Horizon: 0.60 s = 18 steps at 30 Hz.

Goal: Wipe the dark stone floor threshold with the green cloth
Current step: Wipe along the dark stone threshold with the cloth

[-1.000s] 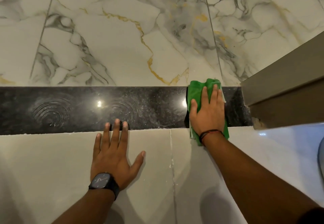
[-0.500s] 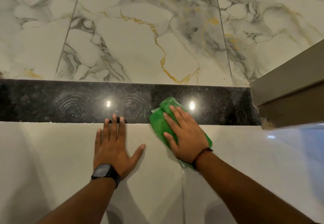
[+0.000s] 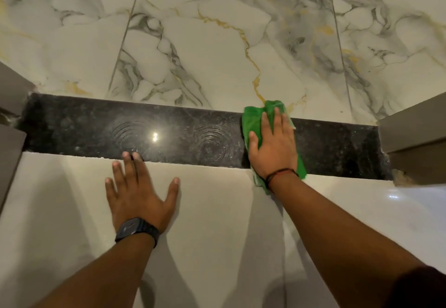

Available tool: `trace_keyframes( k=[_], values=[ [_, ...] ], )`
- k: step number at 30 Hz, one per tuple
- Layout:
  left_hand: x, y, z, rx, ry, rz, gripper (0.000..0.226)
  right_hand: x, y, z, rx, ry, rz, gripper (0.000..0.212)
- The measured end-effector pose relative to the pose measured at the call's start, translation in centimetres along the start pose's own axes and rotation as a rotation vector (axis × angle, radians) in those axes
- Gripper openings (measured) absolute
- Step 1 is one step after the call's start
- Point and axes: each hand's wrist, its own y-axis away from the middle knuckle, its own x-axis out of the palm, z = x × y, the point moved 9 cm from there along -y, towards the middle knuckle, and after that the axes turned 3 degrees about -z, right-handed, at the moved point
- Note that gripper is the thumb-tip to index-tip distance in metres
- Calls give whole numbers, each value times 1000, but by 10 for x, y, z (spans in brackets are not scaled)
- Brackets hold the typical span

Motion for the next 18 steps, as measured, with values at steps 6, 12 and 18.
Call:
trace_keyframes(
  k=[6,12,18],
  values=[
    [-4,-4,-3,8,25,-5,97,16,27,102,-294,-72,61,62],
    [-4,-8,6,41,13,5,98,17,60,75,-493,-58,137,58],
    [-18,-18,73,-160,24,-85,97,8,37,30,-165,-55,42,61]
  ],
)
